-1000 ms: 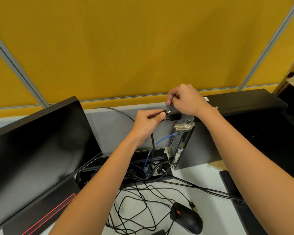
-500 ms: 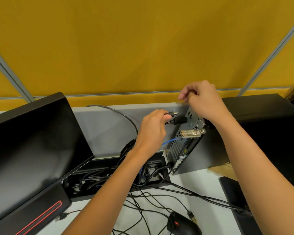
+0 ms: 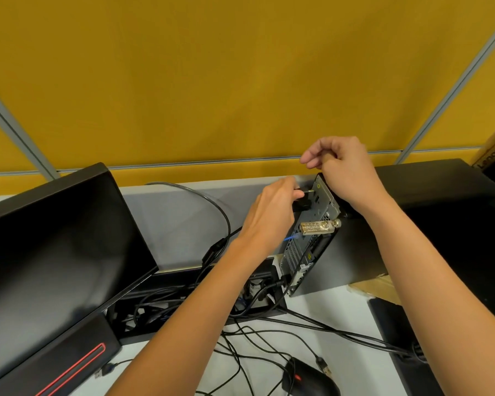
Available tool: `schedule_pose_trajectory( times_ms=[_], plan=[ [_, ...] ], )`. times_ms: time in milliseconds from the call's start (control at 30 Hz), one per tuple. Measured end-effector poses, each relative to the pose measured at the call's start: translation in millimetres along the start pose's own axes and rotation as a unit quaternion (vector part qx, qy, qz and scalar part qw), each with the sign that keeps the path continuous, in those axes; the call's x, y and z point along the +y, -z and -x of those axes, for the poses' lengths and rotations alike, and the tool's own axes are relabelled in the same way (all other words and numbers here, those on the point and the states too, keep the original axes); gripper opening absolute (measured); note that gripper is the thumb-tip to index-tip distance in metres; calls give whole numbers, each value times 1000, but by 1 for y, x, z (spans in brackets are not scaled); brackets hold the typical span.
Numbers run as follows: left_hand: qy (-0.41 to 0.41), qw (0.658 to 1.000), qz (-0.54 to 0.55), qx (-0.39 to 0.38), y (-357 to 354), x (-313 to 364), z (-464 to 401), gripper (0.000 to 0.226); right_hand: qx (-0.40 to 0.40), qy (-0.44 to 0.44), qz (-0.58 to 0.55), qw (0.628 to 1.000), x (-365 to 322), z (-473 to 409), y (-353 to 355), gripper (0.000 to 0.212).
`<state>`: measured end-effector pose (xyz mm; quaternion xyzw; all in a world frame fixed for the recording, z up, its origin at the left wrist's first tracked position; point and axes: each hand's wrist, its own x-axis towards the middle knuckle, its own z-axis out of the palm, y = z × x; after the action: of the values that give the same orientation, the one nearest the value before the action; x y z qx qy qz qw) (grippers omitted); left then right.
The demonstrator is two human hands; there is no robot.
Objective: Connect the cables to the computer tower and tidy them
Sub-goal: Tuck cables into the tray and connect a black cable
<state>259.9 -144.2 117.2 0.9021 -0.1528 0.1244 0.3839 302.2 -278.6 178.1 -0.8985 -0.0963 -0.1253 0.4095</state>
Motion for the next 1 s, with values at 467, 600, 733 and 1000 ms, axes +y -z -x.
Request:
schedule_pose_trajectory(
  times_ms=[467, 600, 733, 1000],
  plan=[
    [-15, 995, -83, 62, -8, 1, 5, 21, 49, -57, 140, 987, -3, 3, 0, 30],
    [-49, 988, -132, 69, -6, 2, 3, 22, 8, -91, 223, 971, -2, 1, 3, 29],
    [-89, 983, -153, 53, -4, 0, -2, 23, -69, -75, 250, 963, 2, -4, 5, 36],
    [-144, 980, -131, 41, -3, -2, -7, 21, -69, -33, 262, 962, 1, -1, 1, 33]
  ],
)
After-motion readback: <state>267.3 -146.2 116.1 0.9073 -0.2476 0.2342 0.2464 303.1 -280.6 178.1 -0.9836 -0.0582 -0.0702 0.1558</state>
